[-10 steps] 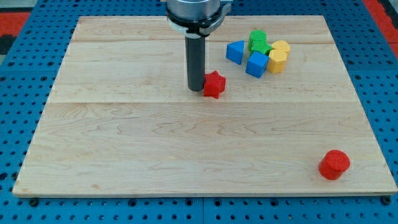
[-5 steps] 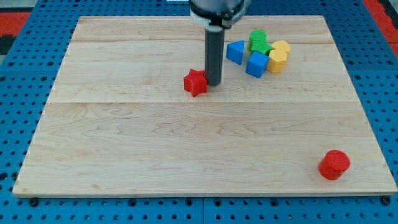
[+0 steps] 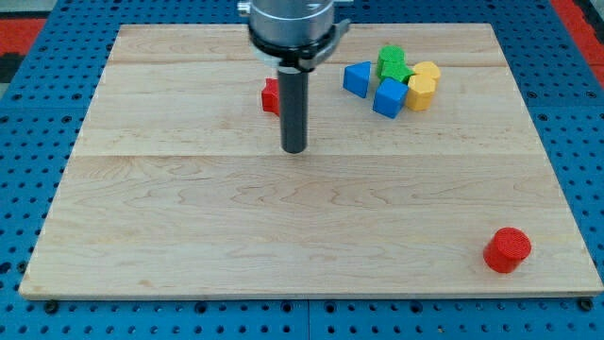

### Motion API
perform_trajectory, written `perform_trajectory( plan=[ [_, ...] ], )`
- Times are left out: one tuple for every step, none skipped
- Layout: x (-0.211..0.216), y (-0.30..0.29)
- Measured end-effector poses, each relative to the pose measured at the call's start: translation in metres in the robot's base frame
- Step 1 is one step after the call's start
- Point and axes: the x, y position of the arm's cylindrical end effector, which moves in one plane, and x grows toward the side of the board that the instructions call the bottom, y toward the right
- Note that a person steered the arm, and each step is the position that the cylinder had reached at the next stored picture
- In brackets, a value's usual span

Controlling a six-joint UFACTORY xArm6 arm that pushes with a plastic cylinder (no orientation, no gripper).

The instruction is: Push the red star to the group of blocks

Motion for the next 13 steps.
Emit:
perform_trajectory(
  plan=[
    [-0.048,-0.008],
    [-0.084,-0.008],
    [-0.061,-0.010],
    [-0.083,-0.054],
    [-0.107,-0.029],
    [-0.107,0.076],
    [-0.123,0.085],
    [-0.128,0.048],
    [-0.132,0.021],
    [-0.158,0.026],
    [-0.165,0.048],
    [-0.161,0.080],
    [-0.160,0.081]
  ],
)
